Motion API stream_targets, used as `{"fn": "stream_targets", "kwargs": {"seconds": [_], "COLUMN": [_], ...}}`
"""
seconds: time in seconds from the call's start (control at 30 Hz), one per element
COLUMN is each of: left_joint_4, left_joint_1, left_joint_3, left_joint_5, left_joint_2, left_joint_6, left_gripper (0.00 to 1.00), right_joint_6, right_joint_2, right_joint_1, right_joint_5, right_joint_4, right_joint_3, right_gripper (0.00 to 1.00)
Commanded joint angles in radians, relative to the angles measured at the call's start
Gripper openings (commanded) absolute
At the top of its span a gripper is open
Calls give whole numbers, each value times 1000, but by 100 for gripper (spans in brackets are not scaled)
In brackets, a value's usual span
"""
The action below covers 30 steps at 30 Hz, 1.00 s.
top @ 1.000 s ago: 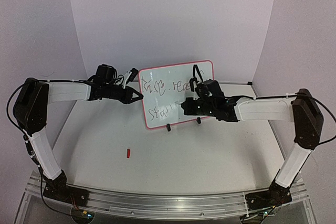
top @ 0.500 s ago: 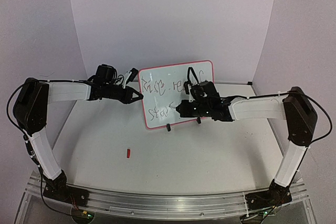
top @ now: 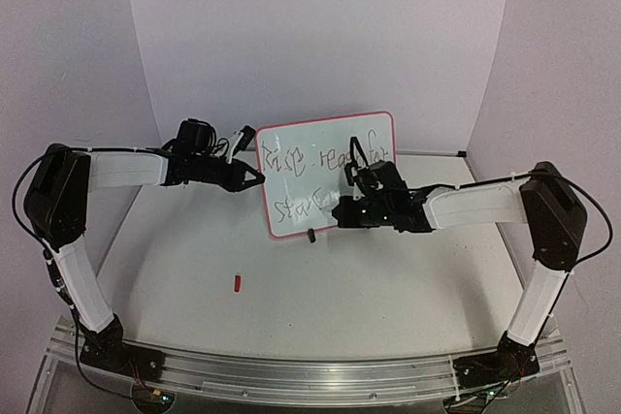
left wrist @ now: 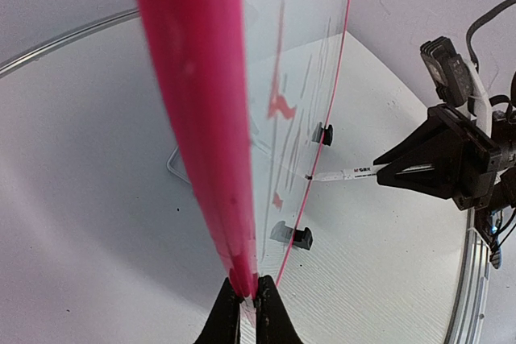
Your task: Write a sentence on the whiteboard
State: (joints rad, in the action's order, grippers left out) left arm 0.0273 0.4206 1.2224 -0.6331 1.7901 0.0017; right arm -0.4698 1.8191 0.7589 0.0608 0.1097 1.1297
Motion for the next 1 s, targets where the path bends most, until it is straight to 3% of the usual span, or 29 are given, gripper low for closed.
{"fn": "stream_targets", "kwargs": {"seconds": [0.0,0.27,0.63,0.8,0.97], "left_joint_4": [33,33,36,36,33], "left_joint_1": [-2,-3,-4,-3,-3], "left_joint_3": [-8,-6,-3,-3,-6], "left_joint_5": [42,41,43,43,43], "left_joint_2": [-37,-37,-37,-37,-38], "left_joint_6": [40,38,40,40,40], "left_gripper": [0,0,0,0,0], "right_joint_6": [-13,32,35,41,36], "right_joint_2": [-38,23,57,-9,-132], "right_joint_1": [-4,9,22,23,20], "right_joint_5": [-57,70,65,85,0], "right_joint_4": [4,0,-15,2,-6], "right_joint_3": [-15,36,61,27,-37], "right_gripper": [0,0,0,0,0]}}
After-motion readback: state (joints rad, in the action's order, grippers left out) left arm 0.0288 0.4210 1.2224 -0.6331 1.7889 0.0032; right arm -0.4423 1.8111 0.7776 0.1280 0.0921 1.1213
